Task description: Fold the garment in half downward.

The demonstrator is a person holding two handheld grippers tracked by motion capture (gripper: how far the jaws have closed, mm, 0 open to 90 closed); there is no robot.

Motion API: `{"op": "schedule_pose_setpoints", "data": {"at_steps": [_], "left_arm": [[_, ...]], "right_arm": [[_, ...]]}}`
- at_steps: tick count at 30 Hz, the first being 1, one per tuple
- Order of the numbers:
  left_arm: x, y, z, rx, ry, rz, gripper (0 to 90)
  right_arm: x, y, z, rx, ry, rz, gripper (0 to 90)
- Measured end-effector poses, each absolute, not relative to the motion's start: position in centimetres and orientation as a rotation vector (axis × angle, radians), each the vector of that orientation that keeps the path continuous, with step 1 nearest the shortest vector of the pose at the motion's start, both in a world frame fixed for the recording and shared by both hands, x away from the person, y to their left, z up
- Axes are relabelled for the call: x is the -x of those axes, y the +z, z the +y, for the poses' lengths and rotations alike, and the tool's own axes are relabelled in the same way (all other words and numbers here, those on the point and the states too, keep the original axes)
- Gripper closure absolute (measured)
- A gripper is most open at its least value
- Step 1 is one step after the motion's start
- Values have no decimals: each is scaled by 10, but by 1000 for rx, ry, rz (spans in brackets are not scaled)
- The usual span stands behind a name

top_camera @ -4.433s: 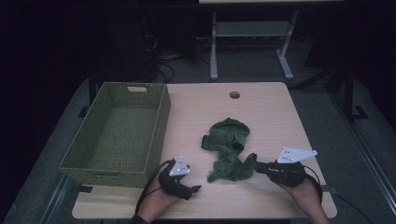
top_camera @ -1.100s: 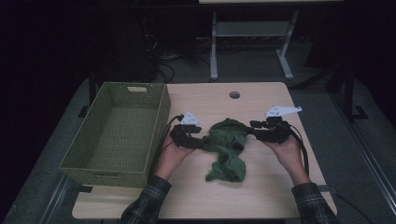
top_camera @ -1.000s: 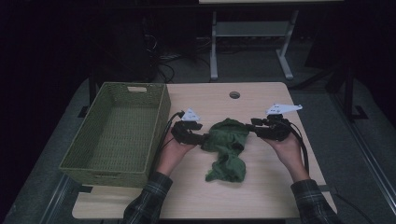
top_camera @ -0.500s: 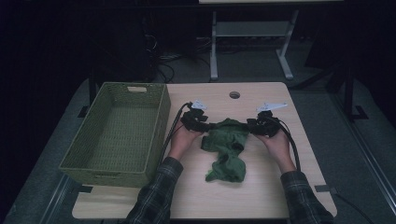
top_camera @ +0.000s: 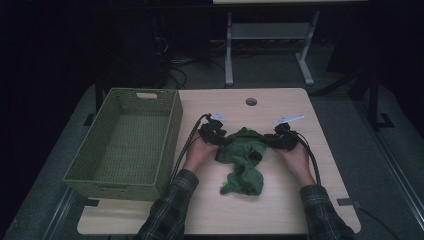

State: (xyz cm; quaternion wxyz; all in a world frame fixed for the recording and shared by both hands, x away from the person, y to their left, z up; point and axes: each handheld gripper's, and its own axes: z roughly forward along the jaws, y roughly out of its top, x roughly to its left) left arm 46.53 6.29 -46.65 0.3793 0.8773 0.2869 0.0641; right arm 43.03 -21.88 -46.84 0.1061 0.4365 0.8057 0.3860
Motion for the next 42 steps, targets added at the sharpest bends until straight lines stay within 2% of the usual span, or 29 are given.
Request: {"op": "schedule_pose_setpoints", "data": {"at_steps": [7,8,11,13,35,42], "left_arm": [[-464,-468,59,-2269,147,719,655],[-464,-468,58,-2265,146,722,714],[-462,-468,57,-2283,153,710,835],[-462,-466,57,-2302,154,699,862],[-460,-405,63,-2103,332,647,872],[-442,-393,69,-2026,337,593,867]], "right_arm": [[-430,-473,-219,-1281,1137,2389,833],[-430,-472,-218,-1283,1136,2392,847],[-430,-472,-218,-1272,1132,2396,861],[-430,-472,-218,-1272,1135,2395,864],[-443,-429,-223,-1233,1281,2273,876],[-433,-415,-226,-1184,1379,2273,875]]}}
